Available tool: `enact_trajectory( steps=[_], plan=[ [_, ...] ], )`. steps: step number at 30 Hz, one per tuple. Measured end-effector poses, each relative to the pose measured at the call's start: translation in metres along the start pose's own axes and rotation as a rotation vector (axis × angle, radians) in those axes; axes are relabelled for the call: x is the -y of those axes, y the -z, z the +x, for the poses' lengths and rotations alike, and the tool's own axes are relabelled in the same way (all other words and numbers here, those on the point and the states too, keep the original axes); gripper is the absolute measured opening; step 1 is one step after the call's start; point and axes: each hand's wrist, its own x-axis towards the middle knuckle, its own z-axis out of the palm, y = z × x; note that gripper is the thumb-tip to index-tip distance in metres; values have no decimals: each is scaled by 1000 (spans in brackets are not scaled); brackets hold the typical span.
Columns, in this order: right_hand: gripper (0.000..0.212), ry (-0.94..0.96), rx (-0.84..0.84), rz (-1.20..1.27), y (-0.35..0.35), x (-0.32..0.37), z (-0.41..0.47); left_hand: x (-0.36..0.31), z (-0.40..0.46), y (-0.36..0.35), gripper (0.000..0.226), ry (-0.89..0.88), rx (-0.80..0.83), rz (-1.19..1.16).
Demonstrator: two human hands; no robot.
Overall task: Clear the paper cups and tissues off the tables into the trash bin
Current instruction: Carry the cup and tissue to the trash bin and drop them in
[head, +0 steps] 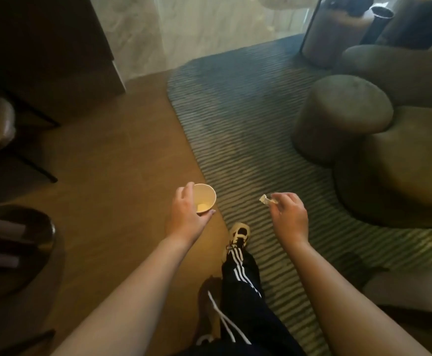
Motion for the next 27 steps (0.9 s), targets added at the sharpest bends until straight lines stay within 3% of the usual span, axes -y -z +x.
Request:
enact_trajectory(
  steps=[9, 15, 27],
  plan=[
    [29, 63, 79, -16, -8, 33, 331, -78, 316, -46, 81, -57, 68, 9],
    [29, 74, 52, -12, 1, 77, 496, -122, 477, -52, 80, -44, 88, 23],
    [26, 76, -51, -30, -63, 143, 846, -144, 854, -98, 81, -52, 92, 21]
  ],
)
